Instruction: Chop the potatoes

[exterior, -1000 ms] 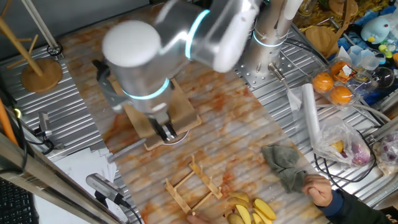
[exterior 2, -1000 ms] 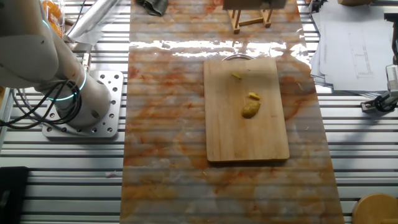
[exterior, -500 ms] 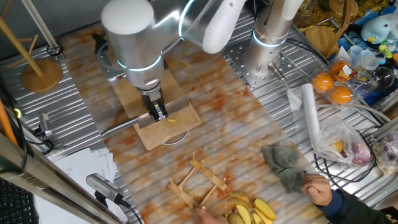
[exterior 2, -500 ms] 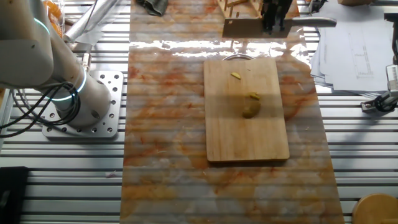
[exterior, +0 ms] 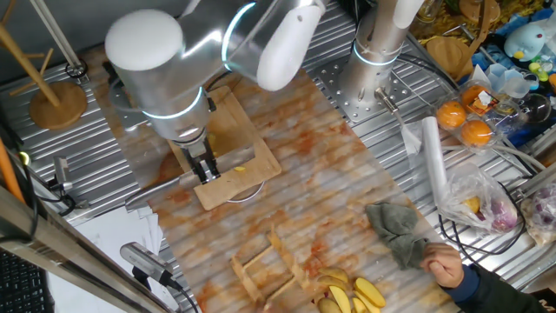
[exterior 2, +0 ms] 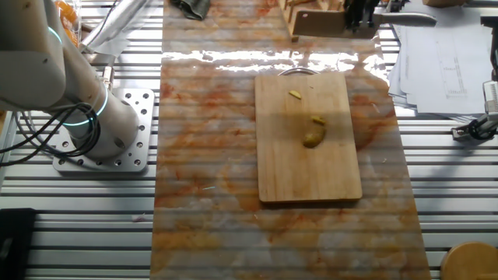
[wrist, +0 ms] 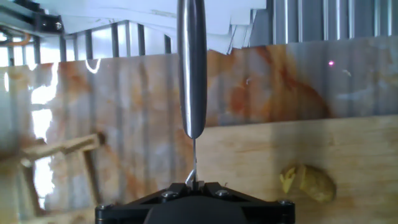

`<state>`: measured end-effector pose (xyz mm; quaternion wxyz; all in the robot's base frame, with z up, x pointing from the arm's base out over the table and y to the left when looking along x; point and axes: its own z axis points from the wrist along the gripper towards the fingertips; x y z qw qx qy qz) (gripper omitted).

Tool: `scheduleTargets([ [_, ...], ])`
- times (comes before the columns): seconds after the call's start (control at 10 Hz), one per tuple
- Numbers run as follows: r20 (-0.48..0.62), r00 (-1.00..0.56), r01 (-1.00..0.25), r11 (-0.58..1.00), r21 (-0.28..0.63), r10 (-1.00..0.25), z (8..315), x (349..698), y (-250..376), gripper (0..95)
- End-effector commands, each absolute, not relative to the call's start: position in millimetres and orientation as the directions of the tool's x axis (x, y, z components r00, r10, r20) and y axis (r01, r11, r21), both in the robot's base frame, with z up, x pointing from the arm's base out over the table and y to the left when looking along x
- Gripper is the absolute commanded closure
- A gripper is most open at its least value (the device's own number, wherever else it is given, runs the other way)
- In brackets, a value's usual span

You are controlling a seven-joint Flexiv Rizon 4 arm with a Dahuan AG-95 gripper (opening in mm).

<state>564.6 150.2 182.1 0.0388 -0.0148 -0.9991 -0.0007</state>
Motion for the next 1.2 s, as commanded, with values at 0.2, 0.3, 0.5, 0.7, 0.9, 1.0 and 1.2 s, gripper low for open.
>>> scheduleTargets([
  [0.2, 0.051, -0.996, 0.076, 0.995, -0.060, 0.079, 183, 563, 150, 95.0],
  [0.3, 0.051, -0.996, 0.064, 0.994, -0.092, 0.069, 183, 563, 150, 95.0],
  [0.5, 0.032, -0.997, 0.063, 0.994, -0.087, 0.066, 183, 563, 150, 95.0],
  [0.7, 0.041, -0.997, 0.061, 0.995, -0.074, 0.064, 183, 563, 150, 95.0],
  [0.9, 0.033, -0.997, 0.065, 0.996, -0.059, 0.067, 181, 563, 141, 95.0],
  [1.0, 0.037, -0.997, 0.070, 0.996, -0.061, 0.073, 175, 561, 125, 95.0],
  [1.2, 0.028, -0.995, 0.090, 0.994, -0.065, 0.092, 164, 555, 96, 95.0],
])
